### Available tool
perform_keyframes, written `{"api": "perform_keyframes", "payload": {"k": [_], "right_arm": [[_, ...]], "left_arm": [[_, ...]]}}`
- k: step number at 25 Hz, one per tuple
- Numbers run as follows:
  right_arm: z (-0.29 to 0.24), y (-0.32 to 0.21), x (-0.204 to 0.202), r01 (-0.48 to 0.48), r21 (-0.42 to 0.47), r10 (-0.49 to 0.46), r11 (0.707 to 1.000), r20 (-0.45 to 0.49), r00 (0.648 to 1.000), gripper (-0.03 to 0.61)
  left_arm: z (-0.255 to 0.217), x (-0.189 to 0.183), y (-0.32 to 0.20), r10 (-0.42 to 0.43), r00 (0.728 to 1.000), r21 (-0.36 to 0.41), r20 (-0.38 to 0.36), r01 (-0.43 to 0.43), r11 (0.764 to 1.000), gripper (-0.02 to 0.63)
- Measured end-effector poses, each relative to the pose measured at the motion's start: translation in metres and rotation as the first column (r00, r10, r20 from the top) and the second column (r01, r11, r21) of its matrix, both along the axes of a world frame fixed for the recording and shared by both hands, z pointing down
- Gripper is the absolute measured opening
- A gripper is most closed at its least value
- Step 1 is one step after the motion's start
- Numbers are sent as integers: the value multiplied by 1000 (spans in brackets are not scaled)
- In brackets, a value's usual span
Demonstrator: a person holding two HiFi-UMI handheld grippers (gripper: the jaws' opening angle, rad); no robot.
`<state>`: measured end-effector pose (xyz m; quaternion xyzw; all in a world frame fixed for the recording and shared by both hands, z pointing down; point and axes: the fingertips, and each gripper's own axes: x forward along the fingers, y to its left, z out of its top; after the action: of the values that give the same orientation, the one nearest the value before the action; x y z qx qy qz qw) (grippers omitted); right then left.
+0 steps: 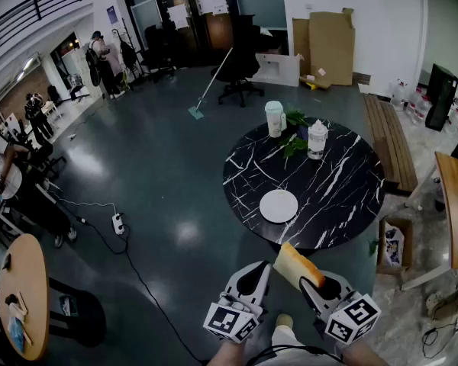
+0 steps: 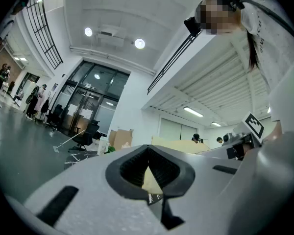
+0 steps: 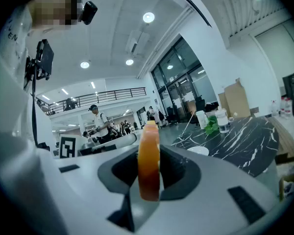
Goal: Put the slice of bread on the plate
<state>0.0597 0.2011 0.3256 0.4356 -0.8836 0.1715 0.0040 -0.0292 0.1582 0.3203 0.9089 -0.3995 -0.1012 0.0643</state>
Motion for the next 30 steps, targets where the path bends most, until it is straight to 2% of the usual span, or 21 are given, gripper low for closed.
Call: {"api": "perform_keyframes", "payload": {"k": [7, 18, 30], "right_arm": [[5, -59, 13, 5, -9, -5, 1000, 12, 1000, 95], [18, -111, 21, 25, -25, -24, 999, 48, 999, 94], [38, -180, 22, -5, -78, 8, 997, 44, 999, 94]], "left_arm": [[6, 10, -56, -10, 1000, -12, 11, 10, 1000, 8], [16, 13, -100, -64, 997, -16, 35, 65, 998, 8], [40, 29, -177, -14, 999, -51, 40, 16, 999, 8]]}}
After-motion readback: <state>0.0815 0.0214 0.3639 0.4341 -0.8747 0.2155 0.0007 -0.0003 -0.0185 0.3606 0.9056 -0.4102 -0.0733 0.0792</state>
